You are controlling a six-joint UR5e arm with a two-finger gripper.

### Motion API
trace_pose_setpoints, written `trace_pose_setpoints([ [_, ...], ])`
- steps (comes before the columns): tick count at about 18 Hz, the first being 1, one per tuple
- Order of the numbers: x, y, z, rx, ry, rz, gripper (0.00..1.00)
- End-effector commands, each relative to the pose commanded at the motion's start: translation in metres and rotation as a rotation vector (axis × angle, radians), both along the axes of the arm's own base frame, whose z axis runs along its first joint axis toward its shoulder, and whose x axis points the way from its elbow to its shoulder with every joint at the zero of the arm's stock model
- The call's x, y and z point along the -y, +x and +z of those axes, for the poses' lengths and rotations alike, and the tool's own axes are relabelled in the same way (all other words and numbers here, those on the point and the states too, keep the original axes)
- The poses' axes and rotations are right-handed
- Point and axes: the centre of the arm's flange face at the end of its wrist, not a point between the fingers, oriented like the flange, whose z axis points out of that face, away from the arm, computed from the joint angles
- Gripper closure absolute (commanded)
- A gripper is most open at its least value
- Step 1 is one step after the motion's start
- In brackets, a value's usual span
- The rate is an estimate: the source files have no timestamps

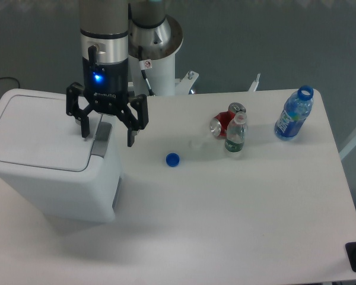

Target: Close the trash can

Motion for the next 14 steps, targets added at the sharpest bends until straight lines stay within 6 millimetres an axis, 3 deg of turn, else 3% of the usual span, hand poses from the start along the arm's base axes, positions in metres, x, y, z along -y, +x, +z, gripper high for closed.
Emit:
trace_pose_setpoints([
  [14,-0.0019,-0.0026,-0.0059,0.005,-0.010,-0.002,0.00],
])
